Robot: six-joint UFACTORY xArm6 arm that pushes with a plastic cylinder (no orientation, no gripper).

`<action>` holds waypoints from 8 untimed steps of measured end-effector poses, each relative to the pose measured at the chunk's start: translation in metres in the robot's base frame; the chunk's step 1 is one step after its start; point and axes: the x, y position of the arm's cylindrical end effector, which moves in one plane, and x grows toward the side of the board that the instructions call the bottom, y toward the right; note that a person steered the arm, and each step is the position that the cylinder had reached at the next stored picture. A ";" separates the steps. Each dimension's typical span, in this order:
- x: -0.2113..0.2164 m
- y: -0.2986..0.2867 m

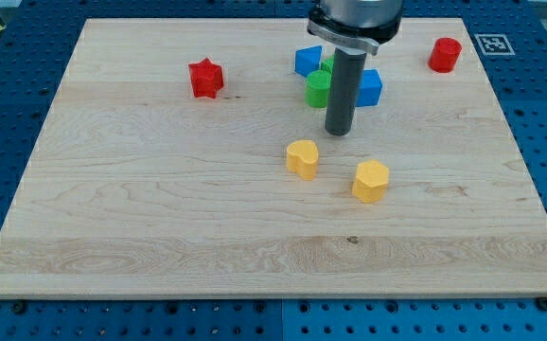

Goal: Push the yellow hexagon closer to the yellow heart

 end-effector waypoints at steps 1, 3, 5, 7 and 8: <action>0.001 0.013; 0.001 0.017; 0.025 0.054; 0.093 0.085; 0.106 0.070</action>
